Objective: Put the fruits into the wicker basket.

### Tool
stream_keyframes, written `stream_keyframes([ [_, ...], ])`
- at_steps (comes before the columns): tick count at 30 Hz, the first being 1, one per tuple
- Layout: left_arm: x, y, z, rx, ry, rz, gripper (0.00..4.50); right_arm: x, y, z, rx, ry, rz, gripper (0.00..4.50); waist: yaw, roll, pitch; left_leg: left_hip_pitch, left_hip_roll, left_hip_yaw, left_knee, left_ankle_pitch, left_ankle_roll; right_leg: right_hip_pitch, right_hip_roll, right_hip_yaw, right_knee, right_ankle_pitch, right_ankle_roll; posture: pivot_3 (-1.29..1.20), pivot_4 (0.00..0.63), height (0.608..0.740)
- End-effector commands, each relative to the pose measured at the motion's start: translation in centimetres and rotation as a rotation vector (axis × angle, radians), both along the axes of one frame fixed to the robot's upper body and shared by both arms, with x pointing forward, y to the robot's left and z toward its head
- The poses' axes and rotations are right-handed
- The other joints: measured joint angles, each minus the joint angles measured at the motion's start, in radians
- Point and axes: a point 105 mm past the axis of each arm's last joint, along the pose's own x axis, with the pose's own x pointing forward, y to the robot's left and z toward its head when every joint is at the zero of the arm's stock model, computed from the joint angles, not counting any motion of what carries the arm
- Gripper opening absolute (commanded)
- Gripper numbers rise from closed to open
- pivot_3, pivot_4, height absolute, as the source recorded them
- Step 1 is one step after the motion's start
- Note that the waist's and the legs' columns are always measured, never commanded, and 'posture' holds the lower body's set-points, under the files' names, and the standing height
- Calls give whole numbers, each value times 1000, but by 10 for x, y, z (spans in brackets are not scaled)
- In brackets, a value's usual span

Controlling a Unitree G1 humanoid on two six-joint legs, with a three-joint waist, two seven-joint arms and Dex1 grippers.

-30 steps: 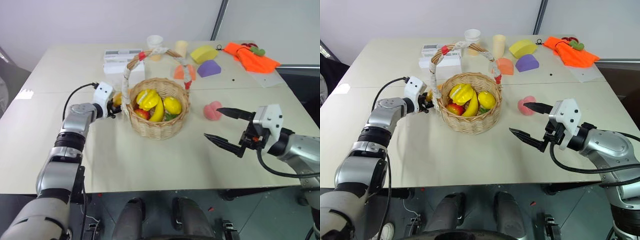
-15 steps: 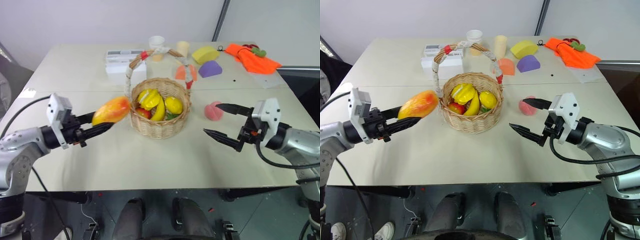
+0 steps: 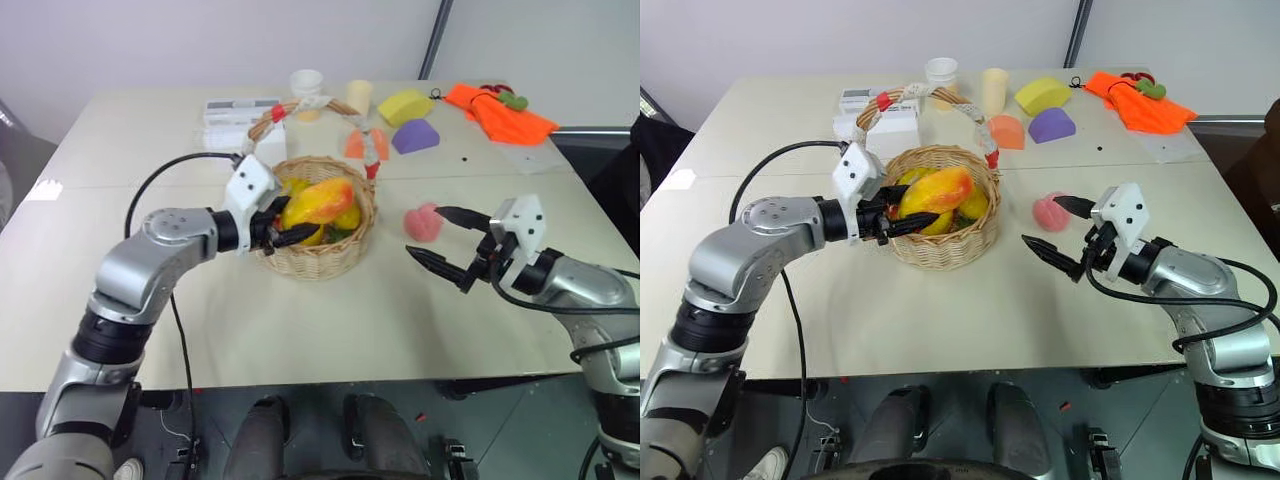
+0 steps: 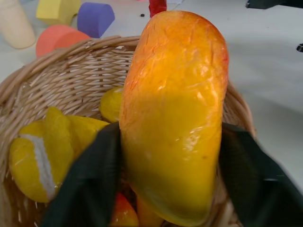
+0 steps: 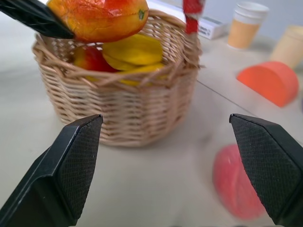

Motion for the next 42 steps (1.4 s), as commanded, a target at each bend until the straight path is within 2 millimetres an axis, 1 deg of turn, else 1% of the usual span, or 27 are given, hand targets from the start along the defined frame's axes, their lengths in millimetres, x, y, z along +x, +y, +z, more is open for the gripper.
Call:
stream_keyframes([
  [1,-5,3,19,-12,-90,-32,4459,12,-9,4,-42,-46,-112,4500,-5,0,0,0,0,0,0,0,0,0,0,0,0,0,-1,0,150,740],
  [3,-9,7,20,-33,-93,-50,4459,21,-15,2,-27,-44,-168,4500,-11,0,0,0,0,1,1,0,0,0,0,0,0,-1,-3,0,150,740],
  [6,-25,20,31,-162,-106,-108,4459,44,-21,-6,1,-23,-261,4500,-16,0,0,1,1,3,1,0,0,0,-1,1,0,0,-5,0,150,740],
  [8,-34,26,31,-174,-115,-135,4459,56,-23,-10,36,5,-299,4500,-15,0,0,1,1,3,1,0,0,0,0,2,0,0,-5,0,150,740],
  [10,-39,32,29,-175,-115,-140,4459,65,-21,-14,62,32,-312,4500,-10,0,0,1,1,3,1,0,0,0,0,2,0,0,-5,0,150,740],
  [13,-50,36,30,-186,-122,-167,4459,79,-17,-29,82,94,-323,4500,-7,0,0,0,1,3,1,0,0,0,-1,2,0,0,-5,0,150,740],
  [17,-58,37,31,-188,-119,-185,4459,94,-18,-51,52,166,-372,4500,-9,0,0,0,1,4,2,0,0,0,-1,2,0,0,-5,0,150,740],
  [21,-60,38,29,-180,-119,-175,4459,100,-22,-56,28,178,-400,4500,-10,0,0,1,0,4,1,0,0,0,-1,2,0,0,-5,0,150,740],
  [22,-61,39,28,-178,-117,-171,4500,101,-22,-56,23,169,-401,3951,-10,0,0,1,1,4,1,0,0,0,-1,2,0,0,-5,0,150,740],
  [23,-61,39,28,-176,-115,-167,4500,101,-23,-55,21,164,-402,3554,-12,1,0,1,1,4,1,0,0,0,-1,2,0,0,-4,0,150,740],
  [25,-60,41,26,-174,-111,-157,4500,98,-26,-51,-8,133,-403,2693,-13,1,0,1,1,4,1,0,0,0,0,2,0,2,-2,0,150,740],
  [26,-59,44,26,-172,-110,-149,4500,96,-28,-49,-41,107,-405,2566,-12,1,0,1,1,4,1,0,0,0,0,2,0,2,-2,0,150,740],
  [27,-58,46,25,-169,-109,-136,4500,93,-29,-43,-63,67,-398,2566,-12,1,0,1,1,4,1,0,0,0,0,2,0,2,-2,0,150,740],
  [31,-53,59,20,-160,-102,-84,4500,80,-33,-14,-58,-45,-369,2566,-9,1,0,0,1,4,1,0,0,0,-1,2,0,1,-4,0,150,740],
  [33,-53,65,20,-172,-97,-67,4500,62,-25,-3,-81,-77,-264,2566,-9,1,0,0,1,4,1,0,0,0,-1,2,0,1,-4,0,150,740],
  [35,-53,73,18,-184,-95,-44,4500,36,-9,9,-88,-84,-97,2566,-9,1,0,0,1,4,1,0,0,0,-1,2,0,0,-4,0,150,740],
  [37,-52,83,13,-181,-92,-14,4500,6,17,27,-37,-62,91,2566,-11,2,1,1,1,4,0,0,0,0,0,2,0,0,-4,0,150,740],
  [38,-52,86,10,-182,-83,-2,4500,-1,30,34,-8,-59,147,2566,-15,2,1,1,2,4,0,0,0,-1,0,2,0,0,-4,0,150,740],
  [39,-51,90,7,-180,-83,8,4500,-5,41,40,15,-57,185,2566,-18,2,1,2,3,5,0,0,1,0,0,2,0,0,-4,0,150,740],
  [40,-51,92,5,-181,-80,11,4500,-5,54,44,29,-59,207,2566,-21,2,1,2,5,5,1,0,1,0,2,2,0,0,-5,0,150,740],
  [42,-50,94,4,-200,-84,19,4500,3,81,44,26,-56,210,2566,-19,2,1,3,6,5,1,0,0,-1,3,2,0,0,-6,0,150,740],
])
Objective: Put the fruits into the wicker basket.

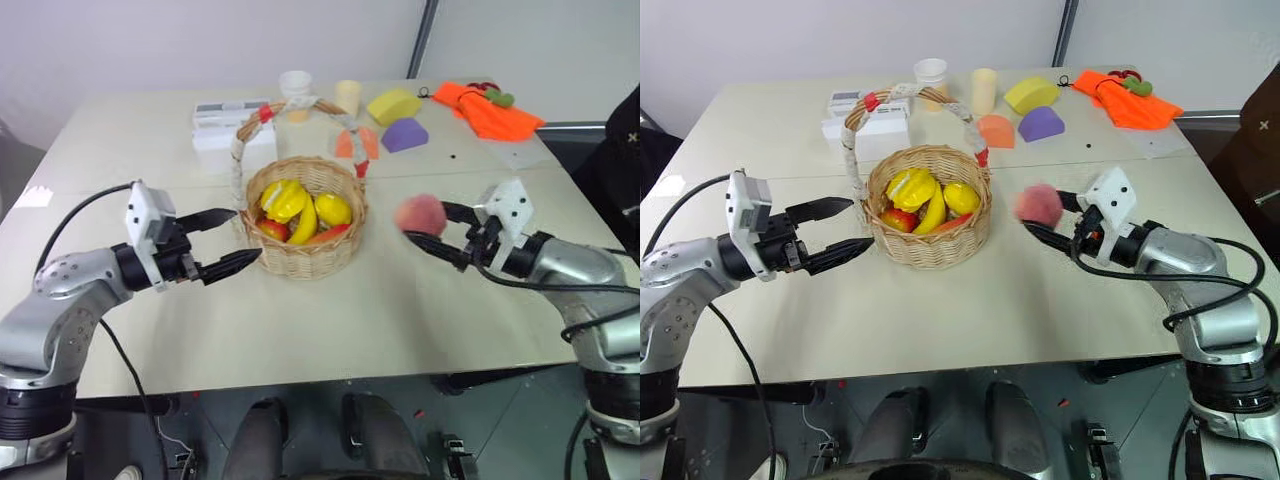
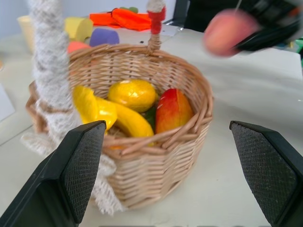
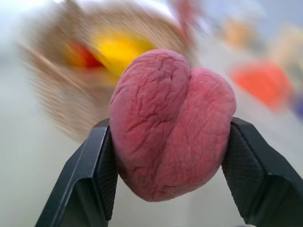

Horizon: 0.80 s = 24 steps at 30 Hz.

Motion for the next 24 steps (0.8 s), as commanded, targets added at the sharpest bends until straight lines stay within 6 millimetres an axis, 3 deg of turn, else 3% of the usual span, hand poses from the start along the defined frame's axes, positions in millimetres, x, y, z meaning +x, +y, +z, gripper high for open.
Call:
stream_keyframes([
  [1,0,7,10,-24,-65,20,4500,6,52,5,7,-13,40,2566,3,0,0,0,1,-1,0,0,0,0,1,0,0,1,-2,0,150,740],
  [4,0,5,11,-41,-74,23,4500,26,82,-1,43,30,-16,2566,10,-1,0,-1,2,-3,0,0,-1,-2,4,0,-1,2,-5,0,150,740],
  [6,-1,4,11,-42,-79,25,4500,43,91,-11,40,71,-92,2566,13,-1,0,-4,2,-3,0,1,-1,-4,4,0,0,5,-9,0,150,740],
  [10,-4,5,12,-49,-83,38,4500,44,98,-6,36,18,-102,4486,15,-1,0,-15,1,-3,1,2,-4,-14,3,0,0,7,-5,0,150,740],
  [13,-7,7,12,-55,-81,47,4500,33,90,9,59,-72,-76,4486,12,-1,0,-19,1,-3,1,2,-4,-17,3,0,0,8,-2,0,150,740],
  [15,-8,7,11,-57,-81,53,4500,14,83,15,80,-88,18,4486,15,-1,0,-18,1,-3,1,2,-3,-18,3,0,0,8,-2,0,150,740],
  [18,-8,9,12,-67,-82,59,4500,-1,55,11,109,-28,46,4486,14,-1,-1,-18,1,-5,1,2,-3,-16,4,-1,0,8,-2,0,150,740],
  [21,-7,8,13,-82,-80,53,4500,4,33,4,104,3,-31,4486,10,-1,-1,-16,1,-5,2,2,-3,-14,4,-1,0,7,-5,0,150,740],
  [24,-4,2,12,-107,-78,29,4500,36,20,4,132,-28,-220,4486,4,-1,-1,-12,2,-3,2,2,-3,-13,7,1,0,8,-10,0,150,740],
])
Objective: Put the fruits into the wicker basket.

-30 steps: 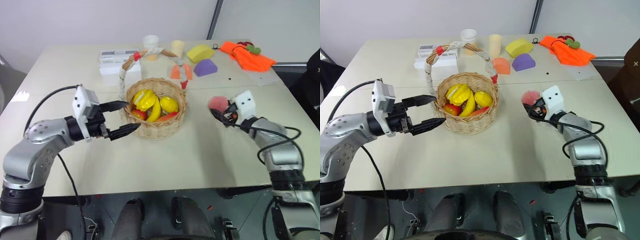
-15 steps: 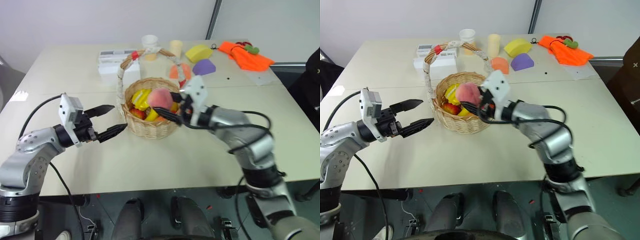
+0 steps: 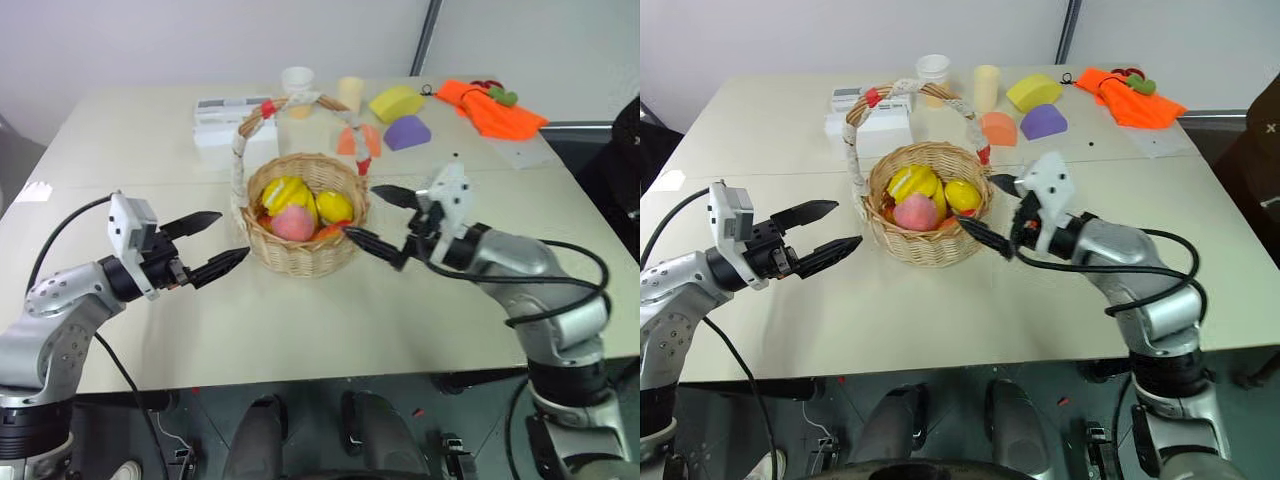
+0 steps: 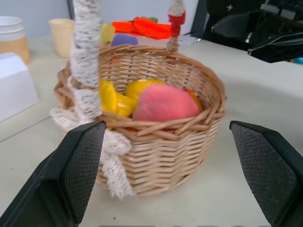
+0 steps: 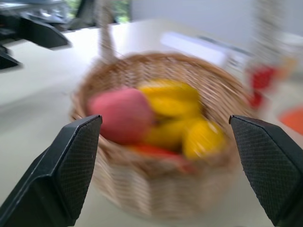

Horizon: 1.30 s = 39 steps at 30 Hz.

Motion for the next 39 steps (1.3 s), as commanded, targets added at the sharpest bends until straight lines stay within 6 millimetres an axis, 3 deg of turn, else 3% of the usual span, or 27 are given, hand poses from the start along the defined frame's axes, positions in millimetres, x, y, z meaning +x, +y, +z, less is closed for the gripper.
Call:
stream_keyframes([
  [1,2,-8,11,-40,-52,-33,4500,33,-8,15,59,-84,-182,4486,-2,0,0,2,1,0,0,0,0,1,2,1,0,0,-1,0,150,740],
  [10,1,-14,5,-65,-42,-33,4500,79,19,14,182,-74,-251,4486,0,0,0,8,3,1,-4,0,1,1,8,7,3,2,3,0,150,740],
  [16,-3,-11,4,-72,-42,-12,4500,76,14,26,243,-94,-238,1492,5,0,0,8,3,2,-3,0,1,1,7,8,3,2,2,0,150,740],
  [19,-3,-11,3,-71,-40,-10,4500,66,-4,37,236,-156,-259,29,8,0,0,8,3,4,-3,0,1,1,7,9,3,1,0,0,150,740],
  [26,1,-15,1,-71,-34,-28,4500,48,-111,64,218,-282,-554,29,6,0,0,8,3,6,-3,0,1,1,6,11,2,0,0,0,150,740],
  [31,7,-19,1,-71,-33,-52,4500,43,-179,48,125,-272,-845,29,1,0,0,10,3,10,-3,-1,2,1,8,14,2,0,-1,0,150,740],
  [34,9,-22,1,-70,-33,-60,4500,42,-197,40,135,-247,-919,29,-2,0,0,11,4,14,-4,-2,3,1,8,18,2,0,0,0,150,740],
  [35,10,-22,1,-70,-34,-59,4500,41,-199,39,139,-244,-925,987,-3,1,0,11,4,15,-4,-2,3,0,8,19,2,0,0,0,150,740],
  [37,11,-21,1,-71,-34,-54,4500,39,-201,37,135,-245,-927,1799,-5,1,0,11,4,17,-4,-2,3,-1,8,21,2,1,1,0,150,740],
  [39,12,-20,-1,-67,-27,-42,4500,36,-203,36,124,-251,-923,2963,-3,1,0,11,4,17,-3,-2,4,-1,9,22,2,1,1,0,150,740],
])
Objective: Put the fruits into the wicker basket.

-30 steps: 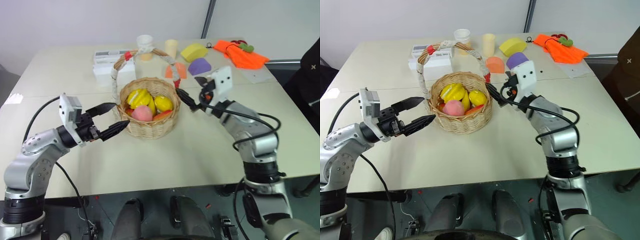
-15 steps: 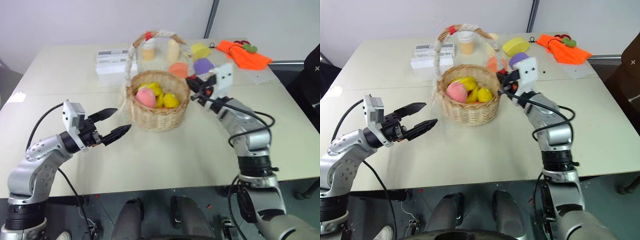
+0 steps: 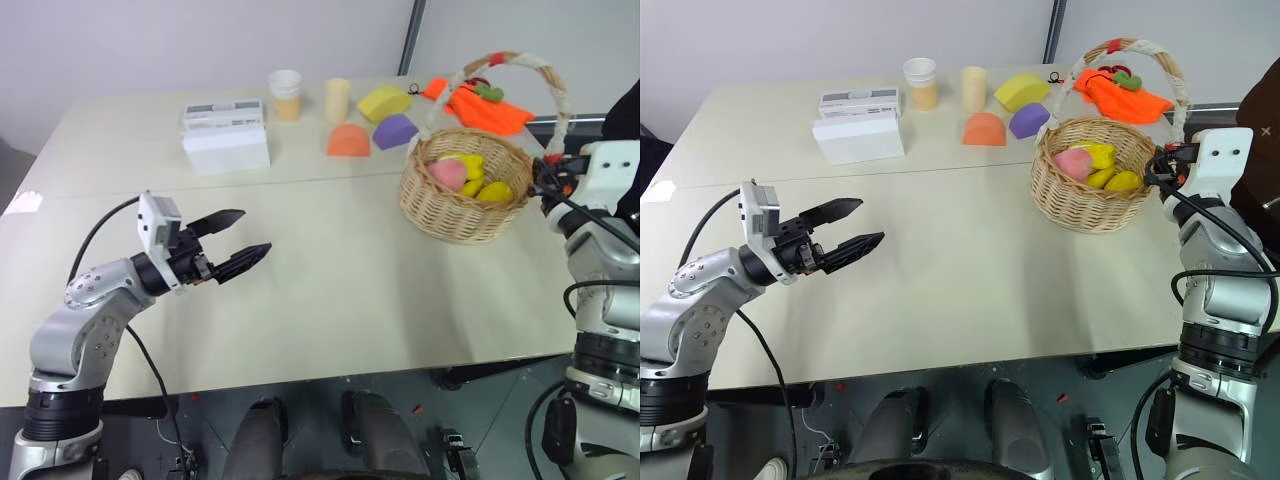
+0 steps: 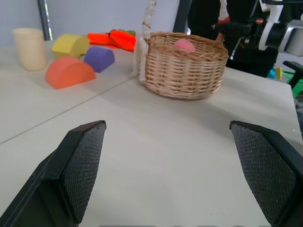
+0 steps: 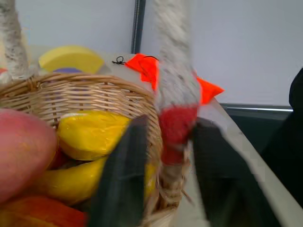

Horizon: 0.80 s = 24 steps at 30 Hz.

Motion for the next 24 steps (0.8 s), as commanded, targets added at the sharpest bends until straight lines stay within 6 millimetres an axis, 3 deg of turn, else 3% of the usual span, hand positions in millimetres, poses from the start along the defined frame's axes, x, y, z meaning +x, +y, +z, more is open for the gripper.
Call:
stream_keyframes([
  [1,1,3,5,11,-31,26,4500,-13,-5,19,-37,-84,5,3473,4,0,0,0,0,0,0,0,0,0,0,0,0,0,0,0,150,740],
  [6,10,27,-17,52,27,179,4500,-41,-9,6,-51,-78,110,3473,12,0,0,-1,0,0,0,0,1,0,-1,0,-1,-1,1,0,150,740],
  [10,13,60,-38,55,60,338,4500,-60,6,-16,-81,-3,274,3473,4,0,0,0,0,1,1,-1,1,0,-1,1,-1,-2,0,0,150,740],
  [15,9,100,-67,98,98,543,4500,-74,57,-39,-125,85,550,3473,2,0,0,1,5,3,2,-1,1,0,5,2,0,-2,0,0,150,740],
  [19,0,115,-79,111,106,618,4500,-71,97,-56,-171,138,714,3473,6,0,-1,2,9,3,1,-1,1,0,9,2,-1,-2,-2,0,150,740],
  [24,-6,120,-83,109,113,655,4500,-57,119,-63,-152,138,771,3473,11,-1,-1,1,9,3,2,-1,1,0,9,2,-1,-1,-3,0,150,740],
])
